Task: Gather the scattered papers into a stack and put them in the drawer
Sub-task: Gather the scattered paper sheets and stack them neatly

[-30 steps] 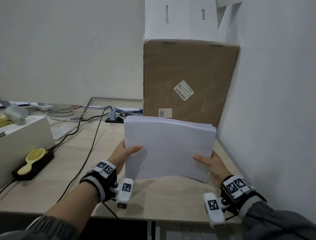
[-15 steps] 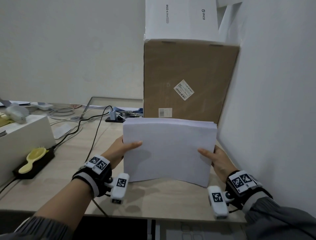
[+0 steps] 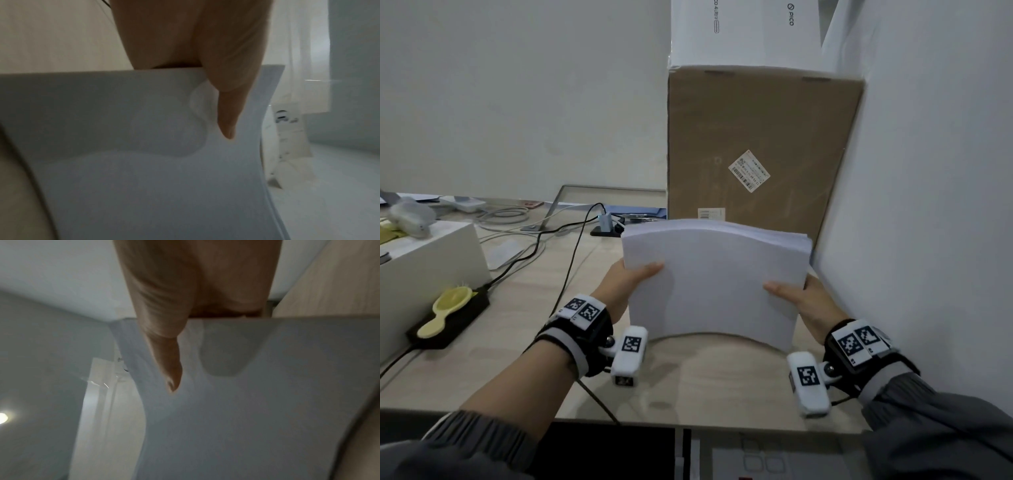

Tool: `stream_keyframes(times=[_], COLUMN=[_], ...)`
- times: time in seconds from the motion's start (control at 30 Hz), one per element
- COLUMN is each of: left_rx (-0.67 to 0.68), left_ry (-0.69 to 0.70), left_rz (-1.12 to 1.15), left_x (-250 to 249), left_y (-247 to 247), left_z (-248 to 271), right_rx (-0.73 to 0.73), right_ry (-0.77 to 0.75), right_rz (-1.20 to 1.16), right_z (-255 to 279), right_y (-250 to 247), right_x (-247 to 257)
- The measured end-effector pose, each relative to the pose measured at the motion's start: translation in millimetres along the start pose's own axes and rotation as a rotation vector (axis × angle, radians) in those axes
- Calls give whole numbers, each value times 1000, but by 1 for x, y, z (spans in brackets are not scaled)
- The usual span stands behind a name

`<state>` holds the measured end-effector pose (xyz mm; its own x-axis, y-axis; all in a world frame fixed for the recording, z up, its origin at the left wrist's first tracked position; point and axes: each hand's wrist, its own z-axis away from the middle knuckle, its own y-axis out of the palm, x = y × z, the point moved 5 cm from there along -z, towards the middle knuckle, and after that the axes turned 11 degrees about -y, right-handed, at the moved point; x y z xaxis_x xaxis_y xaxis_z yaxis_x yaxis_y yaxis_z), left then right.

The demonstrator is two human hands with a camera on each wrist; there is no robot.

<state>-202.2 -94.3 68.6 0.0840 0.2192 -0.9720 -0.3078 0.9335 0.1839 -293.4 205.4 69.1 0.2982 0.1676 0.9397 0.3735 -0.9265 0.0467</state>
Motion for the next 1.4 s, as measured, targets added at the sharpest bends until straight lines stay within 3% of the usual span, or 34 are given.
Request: stream_keyframes(times=[0.1, 0.17, 0.4, 0.6, 0.67, 0.8, 0.87, 0.93, 1.03, 1.2, 1.4], left_rx=[6, -66, -222, -336, -249, 151, 290, 319, 173, 109, 243], left_ry=[-99, -108, -147, -152, -239, -326, -260, -164, -100, -97, -134], left_rz=[-104, -87, -63, -89, -11, 188, 225, 362, 462, 258, -20], left_x=[32, 45, 42, 26, 29, 30, 22, 14, 12, 10, 7], left_y=[-4, -5, -10, -27, -20, 35, 62, 78, 77, 44, 16], left_z=[-3, -8, -27, -25, -17, 5, 11, 14, 11, 23, 38], right_rx=[69, 82, -110, -233, -294, -315, -290, -271, -209, -143, 313], right_ry=[128, 190, 180, 180, 196, 266, 303, 290, 235, 197, 304], right_rz=[-15, -9, 200, 6, -175, -420, -505, -550, -529, -536, -148], right_z=[9, 14, 14, 17, 17, 17, 21, 24, 27, 30, 33], right_y=[-6, -6, 1, 11, 18, 45, 61, 73, 77, 38, 30], right_x=[-23, -34, -25, -11, -9, -8, -9, -9, -10, -4, 3])
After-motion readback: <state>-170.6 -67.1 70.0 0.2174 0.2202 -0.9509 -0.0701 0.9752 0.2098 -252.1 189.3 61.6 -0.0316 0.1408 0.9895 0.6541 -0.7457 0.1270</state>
